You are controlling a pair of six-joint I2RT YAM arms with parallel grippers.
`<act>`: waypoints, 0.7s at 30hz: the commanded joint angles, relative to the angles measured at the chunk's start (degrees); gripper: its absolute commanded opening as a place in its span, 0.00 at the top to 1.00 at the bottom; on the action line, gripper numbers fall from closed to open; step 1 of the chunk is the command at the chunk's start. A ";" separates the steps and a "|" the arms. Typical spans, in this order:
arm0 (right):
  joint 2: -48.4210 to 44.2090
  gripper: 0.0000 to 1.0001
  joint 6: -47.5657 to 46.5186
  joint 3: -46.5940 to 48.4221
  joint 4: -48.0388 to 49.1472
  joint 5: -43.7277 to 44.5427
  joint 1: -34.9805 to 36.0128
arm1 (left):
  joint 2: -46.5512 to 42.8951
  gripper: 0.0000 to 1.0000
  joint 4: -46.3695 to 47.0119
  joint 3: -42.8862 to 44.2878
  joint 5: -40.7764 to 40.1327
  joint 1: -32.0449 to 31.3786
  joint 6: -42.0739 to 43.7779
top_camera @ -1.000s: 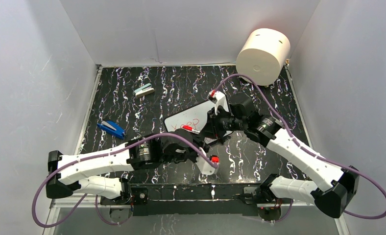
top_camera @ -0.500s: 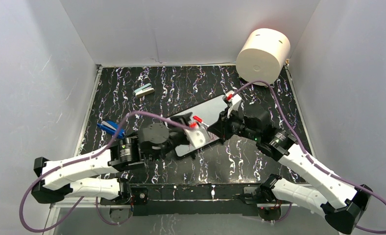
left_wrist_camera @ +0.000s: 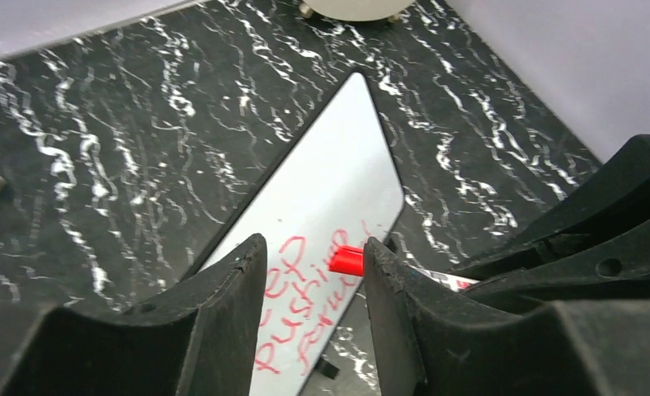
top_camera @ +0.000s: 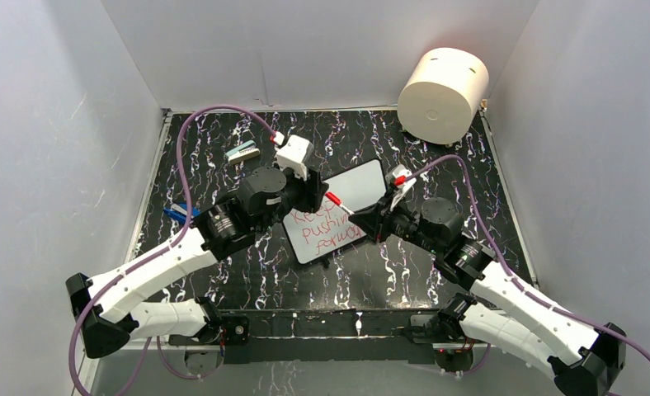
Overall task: Write a sentence on the whiteboard
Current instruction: Close the pen cap.
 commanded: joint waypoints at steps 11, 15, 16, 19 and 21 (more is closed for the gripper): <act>-1.80 1.00 1.41 -1.74 13.13 -0.07 -0.16 | 2.92 0.63 2.69 2.75 7.23 1.23 -14.31; -1.91 1.00 1.28 -1.87 13.18 -0.22 -0.14 | 3.34 0.63 2.37 3.37 6.96 1.32 -13.99; -1.97 1.00 1.32 -2.02 13.26 -0.33 -0.20 | 3.42 0.63 1.92 3.54 6.46 1.32 -13.82; -2.10 1.00 1.33 -2.22 13.61 -0.54 -0.17 | 3.60 0.63 1.55 3.98 5.58 1.32 -12.99; -2.11 1.00 1.24 -2.24 13.58 -0.42 -0.15 | 3.98 0.63 1.29 4.45 6.33 1.32 -12.82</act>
